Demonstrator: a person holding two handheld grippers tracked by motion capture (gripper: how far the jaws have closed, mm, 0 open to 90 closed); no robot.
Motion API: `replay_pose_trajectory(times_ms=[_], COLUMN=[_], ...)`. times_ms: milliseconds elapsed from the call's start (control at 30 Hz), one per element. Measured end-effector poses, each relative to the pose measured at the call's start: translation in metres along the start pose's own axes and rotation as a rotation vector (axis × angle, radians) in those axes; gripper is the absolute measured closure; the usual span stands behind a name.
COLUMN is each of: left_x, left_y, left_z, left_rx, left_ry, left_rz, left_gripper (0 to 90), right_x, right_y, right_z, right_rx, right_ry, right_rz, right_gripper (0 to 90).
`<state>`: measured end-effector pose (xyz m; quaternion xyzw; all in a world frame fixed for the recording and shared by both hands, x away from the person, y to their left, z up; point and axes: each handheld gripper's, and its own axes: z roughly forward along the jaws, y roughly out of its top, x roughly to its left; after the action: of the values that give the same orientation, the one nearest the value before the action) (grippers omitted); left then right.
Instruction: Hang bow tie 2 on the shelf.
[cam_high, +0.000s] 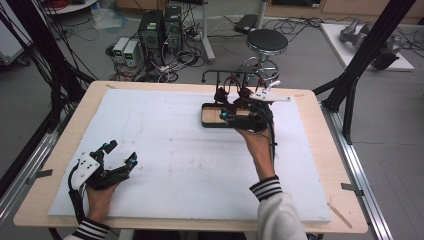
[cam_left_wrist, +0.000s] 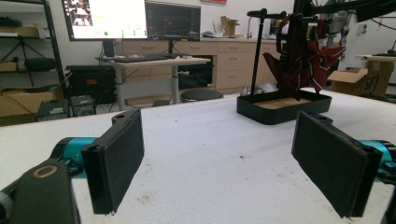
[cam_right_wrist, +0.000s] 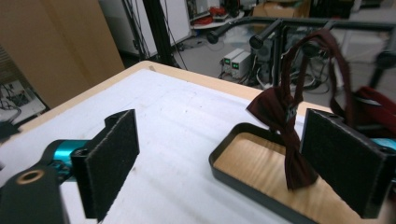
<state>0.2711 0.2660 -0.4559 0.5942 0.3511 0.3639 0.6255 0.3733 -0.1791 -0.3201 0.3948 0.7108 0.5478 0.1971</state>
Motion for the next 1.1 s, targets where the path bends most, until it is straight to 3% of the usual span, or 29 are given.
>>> replay_pose_trajectory(times_ms=[300,600,733,900,1100], left_x=[0.0,-0.001,-0.001,-0.002,-0.002], left_y=[0.0,0.0,0.0,0.0,0.0], left_z=[0.0,0.0,0.0,0.0,-0.001], left_rx=[0.0,-0.001,0.0,-0.005,-0.006], left_ry=[-0.001,0.001,0.001,0.004,0.006], left_rz=[0.0,0.002,0.007,0.012,0.018], left_gripper=[17.3,17.3,17.3,17.3,17.3], right_x=[0.001,-0.021,-0.03,-0.034,-0.037], right_y=[-0.039,-0.098,-0.121,-0.149,-0.176], right_z=[-0.073,-0.125,-0.133,-0.131,-0.122], right_rx=[-0.127,-0.224,-0.247,-0.263,-0.307], right_ry=[-0.004,-0.087,-0.11,-0.144,-0.154], right_rz=[-0.053,-0.064,-0.072,-0.093,-0.057], right_gripper=[10.3,10.3,10.3,10.4,10.3])
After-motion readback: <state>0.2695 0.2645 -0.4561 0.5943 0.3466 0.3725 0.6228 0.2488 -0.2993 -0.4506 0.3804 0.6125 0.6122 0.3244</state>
